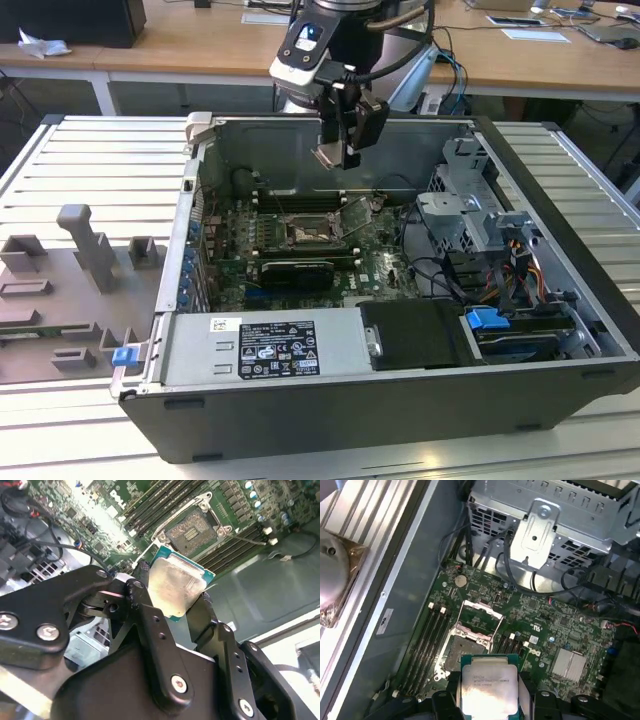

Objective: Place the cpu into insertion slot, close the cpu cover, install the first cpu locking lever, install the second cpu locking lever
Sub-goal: 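Place the cpu into insertion slot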

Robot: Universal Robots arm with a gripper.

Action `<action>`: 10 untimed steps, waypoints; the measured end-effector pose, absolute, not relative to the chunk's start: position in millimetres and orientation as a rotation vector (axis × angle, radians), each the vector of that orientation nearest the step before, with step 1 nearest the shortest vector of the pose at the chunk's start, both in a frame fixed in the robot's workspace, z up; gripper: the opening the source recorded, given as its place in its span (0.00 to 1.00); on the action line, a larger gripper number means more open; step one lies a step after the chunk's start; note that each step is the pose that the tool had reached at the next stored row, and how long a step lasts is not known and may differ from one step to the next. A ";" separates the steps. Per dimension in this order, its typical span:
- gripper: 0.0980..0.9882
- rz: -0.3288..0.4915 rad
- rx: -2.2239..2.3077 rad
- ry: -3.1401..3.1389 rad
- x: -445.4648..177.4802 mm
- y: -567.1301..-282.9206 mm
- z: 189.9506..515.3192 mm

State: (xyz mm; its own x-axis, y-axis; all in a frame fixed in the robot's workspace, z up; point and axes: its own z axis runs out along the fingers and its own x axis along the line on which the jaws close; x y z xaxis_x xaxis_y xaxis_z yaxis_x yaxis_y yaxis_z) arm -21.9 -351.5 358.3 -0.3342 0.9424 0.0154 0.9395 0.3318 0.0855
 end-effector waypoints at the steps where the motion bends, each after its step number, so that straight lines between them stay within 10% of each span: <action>1: 0.50 0.121 1.825 2.508 -21.9 -351.4 357.6; 10: 0.50 0.113 1.985 2.381 -22.2 -351.2 351.6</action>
